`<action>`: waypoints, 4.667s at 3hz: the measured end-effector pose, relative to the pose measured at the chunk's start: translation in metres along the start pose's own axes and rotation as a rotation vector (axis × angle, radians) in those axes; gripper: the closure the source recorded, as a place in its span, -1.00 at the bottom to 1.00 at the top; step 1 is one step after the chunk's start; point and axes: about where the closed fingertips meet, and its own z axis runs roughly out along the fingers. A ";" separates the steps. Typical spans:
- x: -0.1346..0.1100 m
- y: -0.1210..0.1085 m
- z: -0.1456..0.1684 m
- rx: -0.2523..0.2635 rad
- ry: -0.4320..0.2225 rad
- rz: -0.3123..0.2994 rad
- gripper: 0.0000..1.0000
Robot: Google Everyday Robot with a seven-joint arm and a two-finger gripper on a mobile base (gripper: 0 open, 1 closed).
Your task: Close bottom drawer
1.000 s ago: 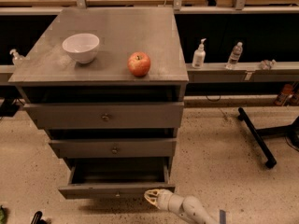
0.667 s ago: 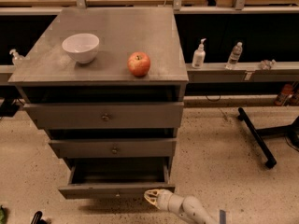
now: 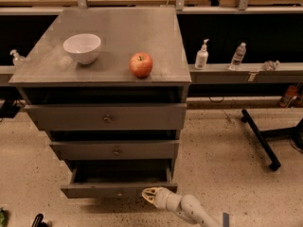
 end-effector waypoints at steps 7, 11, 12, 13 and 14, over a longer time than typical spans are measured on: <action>-0.009 0.013 0.040 -0.101 -0.033 -0.044 1.00; 0.000 0.061 0.060 -0.274 -0.084 -0.109 1.00; 0.005 0.034 0.089 -0.259 -0.074 -0.126 1.00; 0.006 0.029 0.093 -0.254 -0.069 -0.132 1.00; 0.006 0.011 0.106 -0.234 -0.053 -0.146 1.00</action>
Offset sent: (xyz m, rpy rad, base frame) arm 0.0769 0.0358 0.0266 -0.0661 -0.1198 -0.1017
